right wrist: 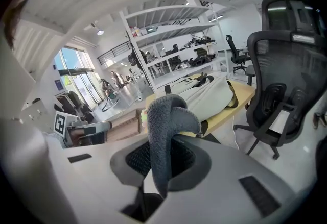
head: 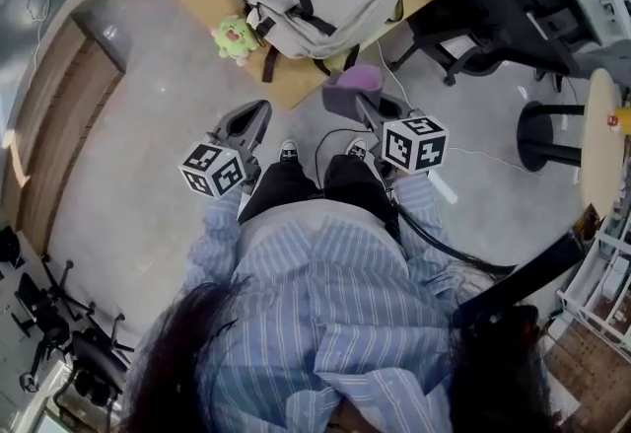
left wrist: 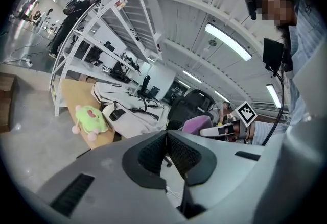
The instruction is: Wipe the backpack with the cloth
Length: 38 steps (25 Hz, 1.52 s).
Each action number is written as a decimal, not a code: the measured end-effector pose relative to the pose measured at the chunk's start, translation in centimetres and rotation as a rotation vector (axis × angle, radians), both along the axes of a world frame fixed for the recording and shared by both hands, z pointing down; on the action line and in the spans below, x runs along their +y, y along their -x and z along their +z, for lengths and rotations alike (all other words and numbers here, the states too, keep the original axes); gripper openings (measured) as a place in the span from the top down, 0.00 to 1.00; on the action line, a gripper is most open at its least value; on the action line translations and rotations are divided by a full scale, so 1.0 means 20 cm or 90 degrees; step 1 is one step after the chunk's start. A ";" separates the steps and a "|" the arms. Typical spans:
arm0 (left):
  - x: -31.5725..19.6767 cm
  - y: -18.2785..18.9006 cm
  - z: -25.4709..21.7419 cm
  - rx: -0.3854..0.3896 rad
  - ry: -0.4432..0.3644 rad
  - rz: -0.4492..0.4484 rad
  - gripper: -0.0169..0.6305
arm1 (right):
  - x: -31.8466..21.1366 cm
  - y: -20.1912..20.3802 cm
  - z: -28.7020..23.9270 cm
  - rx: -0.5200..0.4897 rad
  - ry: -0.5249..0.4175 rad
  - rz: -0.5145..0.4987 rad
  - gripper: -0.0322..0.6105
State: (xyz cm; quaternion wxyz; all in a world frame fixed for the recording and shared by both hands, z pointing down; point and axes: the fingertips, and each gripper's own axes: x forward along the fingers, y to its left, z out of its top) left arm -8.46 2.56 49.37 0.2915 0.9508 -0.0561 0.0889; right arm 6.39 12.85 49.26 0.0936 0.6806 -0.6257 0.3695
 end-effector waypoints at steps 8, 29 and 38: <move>0.29 -0.07 -0.06 0.017 -0.005 0.029 0.97 | 0.18 0.11 -0.04 -0.004 -0.009 -0.032 0.89; 1.52 -0.11 -0.23 0.033 -0.041 -0.034 0.97 | 1.27 0.21 0.04 -0.031 -0.040 -0.155 0.89; 1.65 -0.10 -0.24 0.026 -0.047 -0.026 0.97 | 1.35 0.25 -0.01 -0.024 -0.067 -0.181 0.89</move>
